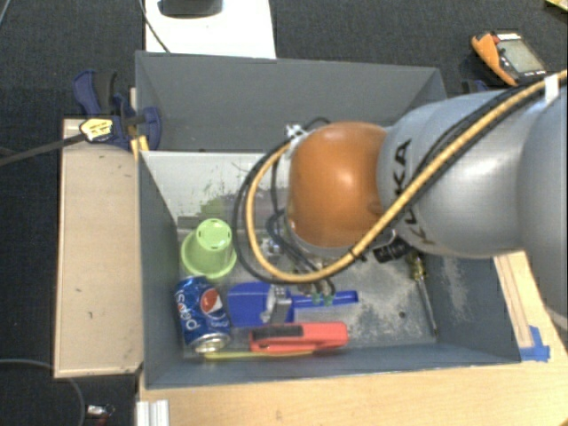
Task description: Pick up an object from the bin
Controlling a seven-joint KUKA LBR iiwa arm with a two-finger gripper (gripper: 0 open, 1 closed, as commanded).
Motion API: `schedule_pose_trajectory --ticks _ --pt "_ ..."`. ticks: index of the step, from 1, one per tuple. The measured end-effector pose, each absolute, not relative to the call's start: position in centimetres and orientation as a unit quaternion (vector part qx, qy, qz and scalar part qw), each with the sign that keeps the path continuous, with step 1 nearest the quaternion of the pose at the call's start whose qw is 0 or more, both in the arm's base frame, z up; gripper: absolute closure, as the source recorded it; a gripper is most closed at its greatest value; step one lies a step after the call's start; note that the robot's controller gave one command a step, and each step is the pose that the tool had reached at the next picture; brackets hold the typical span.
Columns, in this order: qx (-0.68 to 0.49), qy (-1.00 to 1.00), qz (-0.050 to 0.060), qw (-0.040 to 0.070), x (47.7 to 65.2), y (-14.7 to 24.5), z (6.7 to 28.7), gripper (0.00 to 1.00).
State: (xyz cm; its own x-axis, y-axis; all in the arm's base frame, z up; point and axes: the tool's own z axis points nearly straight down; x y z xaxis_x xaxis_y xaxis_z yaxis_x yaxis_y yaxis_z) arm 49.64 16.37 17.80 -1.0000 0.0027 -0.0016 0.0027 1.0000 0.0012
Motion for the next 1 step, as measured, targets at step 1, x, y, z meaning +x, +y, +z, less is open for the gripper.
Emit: schedule_pose_trajectory --ticks 1 --pt "0.042 0.999 0.002 0.003 53.1 13.11 8.89 0.0"
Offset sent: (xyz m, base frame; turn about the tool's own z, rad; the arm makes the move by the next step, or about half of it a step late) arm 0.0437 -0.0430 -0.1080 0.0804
